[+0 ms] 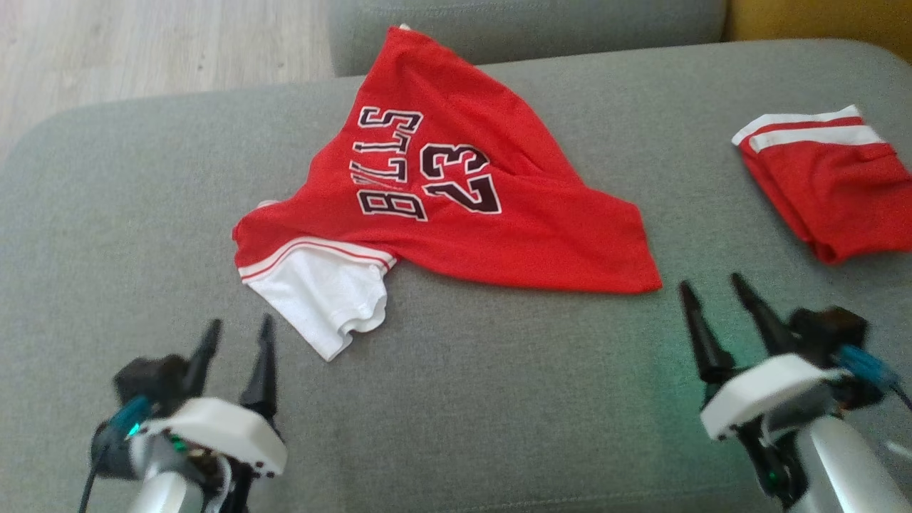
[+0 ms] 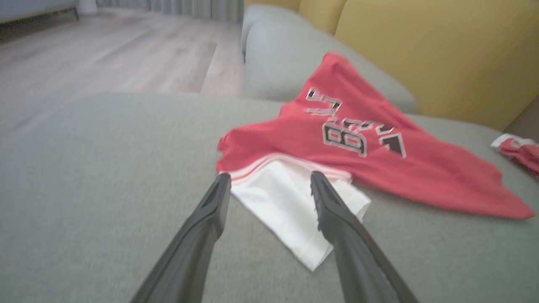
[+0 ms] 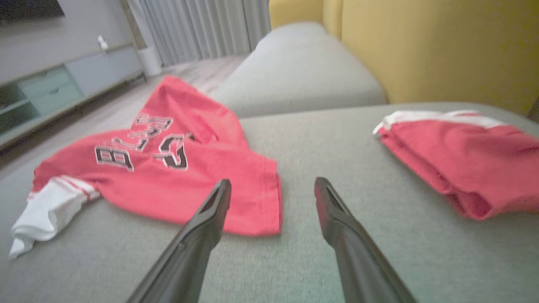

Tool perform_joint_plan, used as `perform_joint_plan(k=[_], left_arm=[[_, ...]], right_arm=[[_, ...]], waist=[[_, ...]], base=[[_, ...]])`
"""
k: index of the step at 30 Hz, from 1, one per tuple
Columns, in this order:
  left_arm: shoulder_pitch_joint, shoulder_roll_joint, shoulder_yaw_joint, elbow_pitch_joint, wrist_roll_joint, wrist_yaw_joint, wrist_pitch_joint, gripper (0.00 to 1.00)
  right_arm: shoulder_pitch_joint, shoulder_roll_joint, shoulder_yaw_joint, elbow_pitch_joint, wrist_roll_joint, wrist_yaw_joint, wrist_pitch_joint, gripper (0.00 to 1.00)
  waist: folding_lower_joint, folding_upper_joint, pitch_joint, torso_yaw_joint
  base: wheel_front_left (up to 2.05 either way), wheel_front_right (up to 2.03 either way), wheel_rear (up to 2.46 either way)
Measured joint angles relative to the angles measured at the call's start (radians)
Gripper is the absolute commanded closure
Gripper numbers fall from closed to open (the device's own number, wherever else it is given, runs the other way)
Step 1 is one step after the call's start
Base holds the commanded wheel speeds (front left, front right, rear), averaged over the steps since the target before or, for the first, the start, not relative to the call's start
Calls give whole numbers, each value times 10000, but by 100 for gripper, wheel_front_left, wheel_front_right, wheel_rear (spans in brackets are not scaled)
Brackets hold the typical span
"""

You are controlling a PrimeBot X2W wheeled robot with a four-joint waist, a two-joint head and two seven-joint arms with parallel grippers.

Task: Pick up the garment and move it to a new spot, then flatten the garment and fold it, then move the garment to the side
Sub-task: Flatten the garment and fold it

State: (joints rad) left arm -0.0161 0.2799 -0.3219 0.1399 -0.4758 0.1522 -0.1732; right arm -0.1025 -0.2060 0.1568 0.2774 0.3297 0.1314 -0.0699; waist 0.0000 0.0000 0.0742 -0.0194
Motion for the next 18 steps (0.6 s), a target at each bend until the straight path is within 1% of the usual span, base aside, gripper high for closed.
perform_joint_plan(k=[2, 5, 8, 9, 12, 15, 18], left_arm=[[-314, 0, -255, 449, -144, -259, 683, 0], [-997, -86, -510, 970, -408, -545, 1440, 0], [-1489, -290, -650, 1400, -667, -746, 2040, 0], [-1569, -351, -704, 1549, -706, -748, 2128, 0], [-1714, -508, -888, 1958, -943, -940, 2514, 0], [-1888, -663, -991, 2242, -991, -1072, 2736, 0], [-2223, -698, -1156, 2477, -1114, -1273, 3005, 0]], right_arm=[[-347, -125, 374, 443, 169, 0, 646, 0], [-1171, -284, 780, 1175, 504, 0, 1471, 0], [-1874, -349, 989, 1931, 780, 0, 2201, 0], [-2010, -347, 995, 2167, 848, 0, 2341, 0], [-2220, -341, 988, 2744, 930, 0, 2558, 0], [-2359, -324, 1003, 3193, 941, 0, 2614, 0], [-2652, -318, 1043, 3438, 1030, 0, 2585, 0]], waist=[[0, 0, 158, 47], [0, 0, 402, 141], [0, 0, 612, 266], [1, 0, 673, 309], [1, 0, 830, 430], [1, 0, 974, 511], [1, 0, 1112, 547]], base=[[0, 0, 0], [0, 0, 0], [0, 0, 0], [0, 0, 0], [0, 0, 0], [0, 0, 0], [0, 0, 0]])
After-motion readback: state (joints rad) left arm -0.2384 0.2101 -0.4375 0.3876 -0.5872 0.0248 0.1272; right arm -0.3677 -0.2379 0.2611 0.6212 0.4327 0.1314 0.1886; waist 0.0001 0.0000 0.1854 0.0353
